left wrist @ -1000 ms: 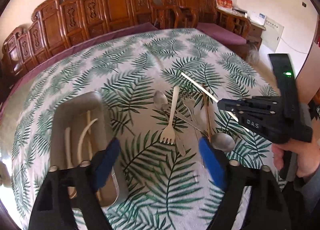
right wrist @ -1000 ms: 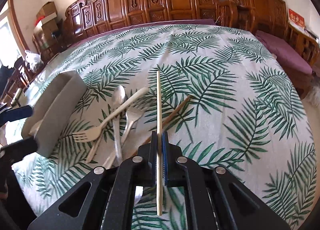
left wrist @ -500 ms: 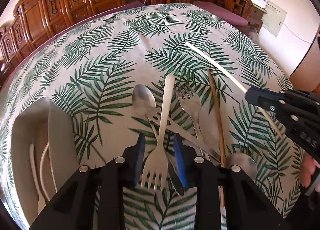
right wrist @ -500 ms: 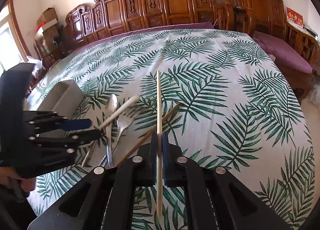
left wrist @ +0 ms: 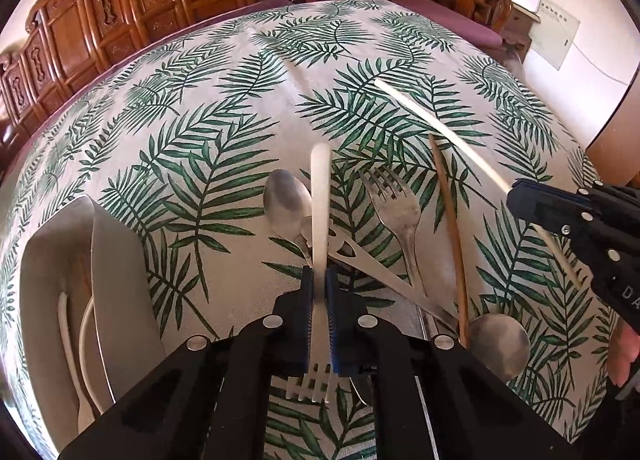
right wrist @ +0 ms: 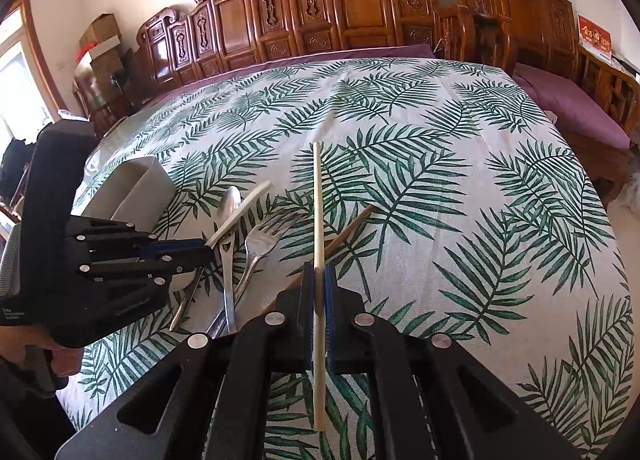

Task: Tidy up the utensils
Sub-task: 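Grasp a cream plastic fork with the left tool while the right tool holds its chopstick, then lower the cream fork into the grey tray and open the left tool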

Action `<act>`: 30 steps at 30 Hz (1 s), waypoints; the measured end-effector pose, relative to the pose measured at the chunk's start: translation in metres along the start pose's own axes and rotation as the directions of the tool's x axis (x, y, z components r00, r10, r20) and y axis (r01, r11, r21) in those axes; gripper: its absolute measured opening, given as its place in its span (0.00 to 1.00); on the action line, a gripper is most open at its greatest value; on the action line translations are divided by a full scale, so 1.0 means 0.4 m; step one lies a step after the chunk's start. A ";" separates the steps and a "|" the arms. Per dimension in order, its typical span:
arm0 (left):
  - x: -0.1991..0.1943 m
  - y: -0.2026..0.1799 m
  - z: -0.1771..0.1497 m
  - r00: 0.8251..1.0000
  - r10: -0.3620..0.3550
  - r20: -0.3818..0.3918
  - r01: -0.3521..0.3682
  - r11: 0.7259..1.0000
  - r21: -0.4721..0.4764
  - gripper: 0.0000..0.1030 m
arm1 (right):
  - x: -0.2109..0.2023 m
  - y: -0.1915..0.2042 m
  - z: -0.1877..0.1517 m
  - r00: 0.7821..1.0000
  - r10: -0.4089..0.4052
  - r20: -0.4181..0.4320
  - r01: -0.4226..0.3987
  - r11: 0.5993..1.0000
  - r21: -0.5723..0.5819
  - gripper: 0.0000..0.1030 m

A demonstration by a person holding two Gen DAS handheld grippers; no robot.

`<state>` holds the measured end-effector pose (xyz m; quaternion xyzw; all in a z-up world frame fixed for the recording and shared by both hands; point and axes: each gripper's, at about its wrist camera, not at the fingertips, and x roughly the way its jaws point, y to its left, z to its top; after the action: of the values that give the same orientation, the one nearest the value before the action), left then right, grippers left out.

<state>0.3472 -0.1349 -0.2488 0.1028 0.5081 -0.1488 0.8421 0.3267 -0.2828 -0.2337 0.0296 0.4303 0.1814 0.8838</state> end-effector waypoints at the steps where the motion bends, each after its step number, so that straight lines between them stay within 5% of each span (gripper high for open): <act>1: -0.005 0.003 -0.002 1.000 -0.002 0.003 0.002 1.000 -0.004 0.05 | -0.002 0.004 0.000 1.000 0.002 0.002 -0.002 1.000 -0.003 0.06; 30: -0.276 0.131 -0.121 0.990 0.015 0.137 -0.009 0.999 -0.047 0.05 | -0.064 0.227 -0.044 0.998 0.067 -0.013 -0.068 0.987 -0.145 0.06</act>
<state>0.2771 -0.0542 -0.1723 0.0760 0.4515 -0.1388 0.8781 0.2719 -0.2088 -0.2065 -0.0211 0.4181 0.2421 0.8753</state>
